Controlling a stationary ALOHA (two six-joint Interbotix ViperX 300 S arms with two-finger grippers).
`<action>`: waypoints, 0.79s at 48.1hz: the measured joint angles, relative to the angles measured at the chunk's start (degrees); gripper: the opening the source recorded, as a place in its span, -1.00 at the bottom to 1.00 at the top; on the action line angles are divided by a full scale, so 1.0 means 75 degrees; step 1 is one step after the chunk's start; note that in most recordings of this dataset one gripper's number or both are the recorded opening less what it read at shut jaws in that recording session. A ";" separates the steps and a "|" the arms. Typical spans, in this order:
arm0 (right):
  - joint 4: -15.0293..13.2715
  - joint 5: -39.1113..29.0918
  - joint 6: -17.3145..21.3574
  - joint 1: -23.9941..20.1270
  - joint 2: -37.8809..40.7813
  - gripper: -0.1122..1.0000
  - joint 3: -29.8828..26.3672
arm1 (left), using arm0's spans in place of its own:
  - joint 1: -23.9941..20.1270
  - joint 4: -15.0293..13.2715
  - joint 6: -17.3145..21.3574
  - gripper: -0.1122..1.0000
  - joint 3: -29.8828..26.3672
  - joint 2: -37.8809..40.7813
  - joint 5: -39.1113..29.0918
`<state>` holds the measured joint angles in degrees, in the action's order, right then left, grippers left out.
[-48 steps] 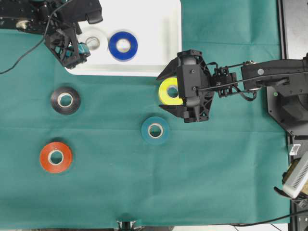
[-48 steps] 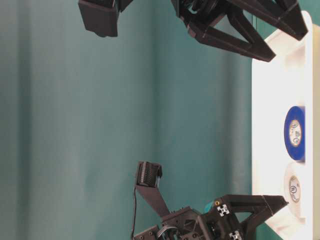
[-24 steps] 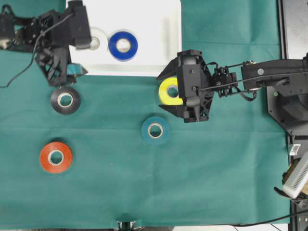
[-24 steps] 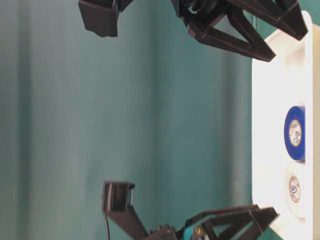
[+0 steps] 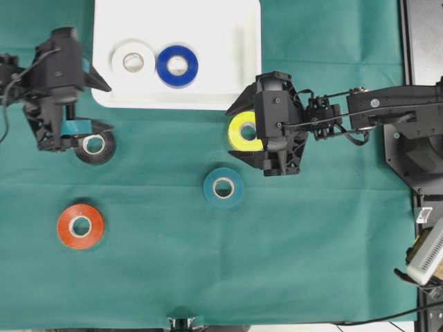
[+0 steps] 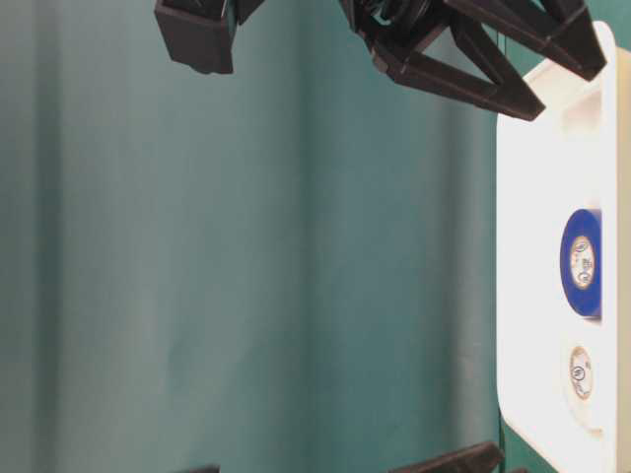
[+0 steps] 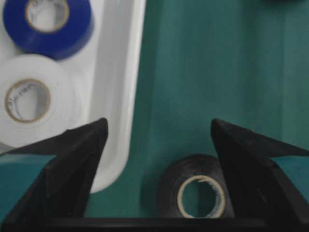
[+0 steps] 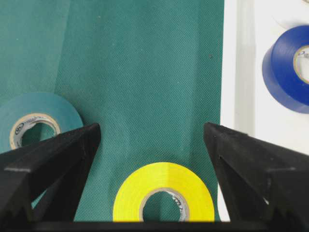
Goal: Put the tape alternately from left to right into the white case.
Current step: 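Release the white roll and raise the left gripper away, then move the right gripper to the teal roll and grasp its hole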
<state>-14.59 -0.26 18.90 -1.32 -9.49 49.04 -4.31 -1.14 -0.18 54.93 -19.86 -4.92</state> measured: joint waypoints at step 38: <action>0.0000 0.0000 0.0023 -0.0176 0.0000 0.47 0.0035 | 0.0023 -0.0012 0.0012 0.73 0.0316 -0.0234 0.0656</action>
<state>-14.59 -0.26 19.07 -2.64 -9.49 49.31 -4.13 -1.23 -0.09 57.30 -21.62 0.00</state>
